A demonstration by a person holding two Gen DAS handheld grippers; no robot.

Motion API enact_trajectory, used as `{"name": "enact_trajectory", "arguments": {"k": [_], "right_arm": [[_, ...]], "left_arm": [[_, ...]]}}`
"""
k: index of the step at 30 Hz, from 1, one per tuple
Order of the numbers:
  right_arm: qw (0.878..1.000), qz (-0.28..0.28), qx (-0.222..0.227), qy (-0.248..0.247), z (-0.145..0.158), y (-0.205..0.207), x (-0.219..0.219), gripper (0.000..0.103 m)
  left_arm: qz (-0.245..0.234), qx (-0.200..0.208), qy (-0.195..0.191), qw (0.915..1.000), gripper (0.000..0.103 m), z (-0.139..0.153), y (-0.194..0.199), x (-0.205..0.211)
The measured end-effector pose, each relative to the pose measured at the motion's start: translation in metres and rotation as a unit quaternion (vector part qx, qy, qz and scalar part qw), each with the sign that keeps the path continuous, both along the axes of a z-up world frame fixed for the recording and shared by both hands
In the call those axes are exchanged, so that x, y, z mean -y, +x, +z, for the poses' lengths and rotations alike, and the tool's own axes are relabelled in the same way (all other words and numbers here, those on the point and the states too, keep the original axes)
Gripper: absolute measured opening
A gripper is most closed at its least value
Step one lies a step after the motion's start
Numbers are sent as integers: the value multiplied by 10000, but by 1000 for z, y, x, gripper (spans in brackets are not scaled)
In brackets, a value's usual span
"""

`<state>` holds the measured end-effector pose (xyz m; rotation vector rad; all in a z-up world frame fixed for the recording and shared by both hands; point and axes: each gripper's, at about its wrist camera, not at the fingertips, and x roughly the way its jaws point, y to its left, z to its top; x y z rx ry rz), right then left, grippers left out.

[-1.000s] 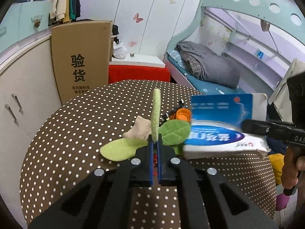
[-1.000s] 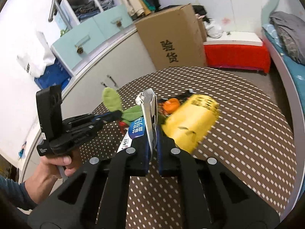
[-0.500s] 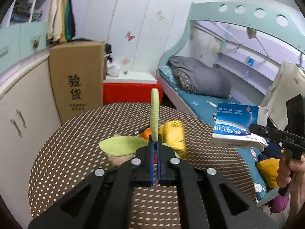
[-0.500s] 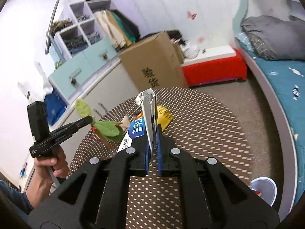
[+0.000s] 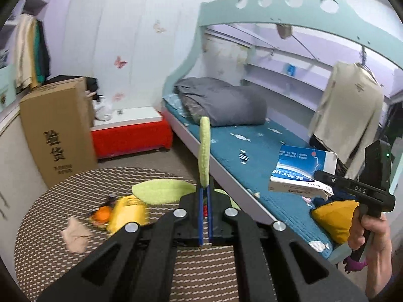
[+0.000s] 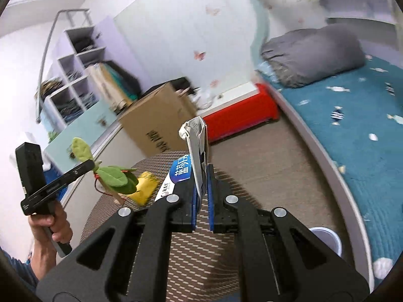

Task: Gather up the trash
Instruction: 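Carry the plush sprout with the left tool while the right tool carries the toothpaste box to the bin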

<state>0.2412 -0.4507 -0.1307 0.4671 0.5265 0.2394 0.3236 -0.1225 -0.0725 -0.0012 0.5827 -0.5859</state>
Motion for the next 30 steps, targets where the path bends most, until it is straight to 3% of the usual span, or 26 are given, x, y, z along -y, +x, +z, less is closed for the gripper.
{"name": "enact_trajectory", "arguments": {"k": [8, 16, 22, 30], "right_arm": [[9947, -928, -432, -45, -30, -31, 69, 7], [9808, -1430, -1319, 136, -102, -36, 118, 7], [9710, -1534, -1812, 285, -147, -23, 134, 7], [9538, -1590, -2474, 617, -211, -4, 158, 10]], "left_arm": [[-708, -237, 202, 9970, 2, -7, 1, 105], [-1208, -643, 480, 9894, 2, -37, 6, 186], [-1366, -1067, 797, 9816, 2, -75, 19, 233], [-1565, -1784, 1427, 9609, 2, -141, 35, 294]]}}
